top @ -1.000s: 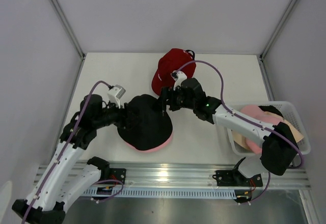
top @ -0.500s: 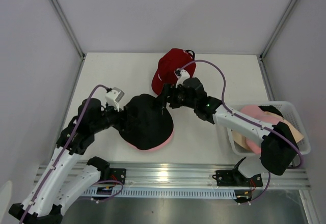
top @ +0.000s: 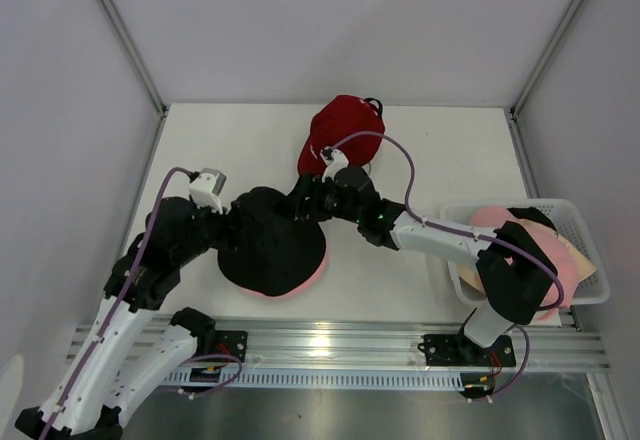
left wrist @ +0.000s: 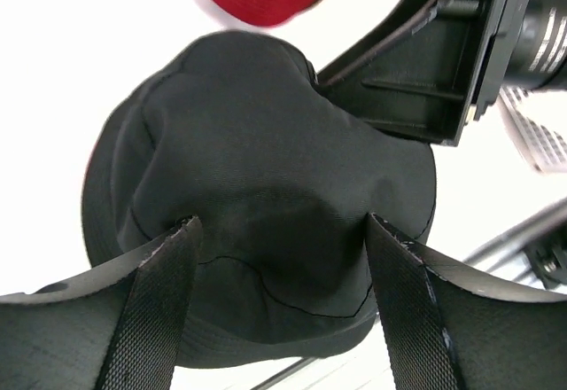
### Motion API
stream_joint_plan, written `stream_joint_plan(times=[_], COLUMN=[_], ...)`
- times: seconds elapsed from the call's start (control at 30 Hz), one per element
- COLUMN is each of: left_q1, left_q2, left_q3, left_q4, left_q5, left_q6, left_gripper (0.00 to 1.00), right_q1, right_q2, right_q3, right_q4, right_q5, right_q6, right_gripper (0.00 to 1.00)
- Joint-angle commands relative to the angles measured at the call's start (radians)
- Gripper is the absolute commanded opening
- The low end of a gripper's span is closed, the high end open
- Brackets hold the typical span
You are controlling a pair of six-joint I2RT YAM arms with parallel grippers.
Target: Stack the hats
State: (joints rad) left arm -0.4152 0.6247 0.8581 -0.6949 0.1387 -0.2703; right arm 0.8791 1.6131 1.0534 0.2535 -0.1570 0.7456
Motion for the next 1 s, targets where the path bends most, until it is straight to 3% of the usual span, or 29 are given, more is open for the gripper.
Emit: stream_joint_plan(times=[0.0,0.13,0.27,0.3,0.43,0.53,0.57,0.63,0.67,0.73,0.97], left_q1=[-0.005,-0.005,-0.005,-0.005,-0.005,-0.005,-0.005,-0.005,-0.005,-0.004,0.032], left_q2=[-0.066,-0.082,-0.042,-0.013,0.078,0.145,0.158,0.187,0.193,0.201,0.175], left_q3=[0.045,0.126,0.261,0.283,0.404,0.404,0.398,0.371,0.361,0.335,0.302], left_q4=[-0.008,-0.041,-0.054,-0.057,-0.058,-0.060,-0.054,-0.049,-0.045,-0.019,-0.003], left_q5=[-0.112,-0.171,-0.211,-0.212,-0.214,-0.231,-0.232,-0.255,-0.263,-0.264,-0.226], left_q6=[-0.033,-0.026,-0.015,-0.015,-0.040,-0.049,-0.047,-0.047,-0.047,-0.049,-0.050], left_gripper=[0.79,0.80,1.00,0.99,1.00,0.99,1.00,1.00,1.00,1.00,1.00], right_q1=[0.035,-0.037,-0.159,-0.196,-0.261,-0.365,-0.400,-0.507,-0.573,-0.638,-0.789], right_q2=[0.030,-0.037,-0.171,-0.224,-0.389,-0.511,-0.539,-0.634,-0.703,-0.754,-0.820], right_q3=[0.040,0.105,0.249,0.329,0.445,0.497,0.508,0.505,0.466,0.419,0.316], right_q4=[0.015,-0.124,-0.424,-0.483,-0.753,-1.044,-1.229,-1.447,-1.502,-1.598,-1.685], right_q5=[0.013,0.104,0.207,0.243,0.555,0.716,0.744,0.836,0.891,0.902,0.935], right_q6=[0.008,-0.075,-0.245,-0.280,-0.399,-0.339,-0.260,-0.181,-0.123,-0.089,0.081], right_gripper=[0.83,0.85,0.88,0.89,0.90,0.88,0.88,0.94,0.99,0.99,0.99])
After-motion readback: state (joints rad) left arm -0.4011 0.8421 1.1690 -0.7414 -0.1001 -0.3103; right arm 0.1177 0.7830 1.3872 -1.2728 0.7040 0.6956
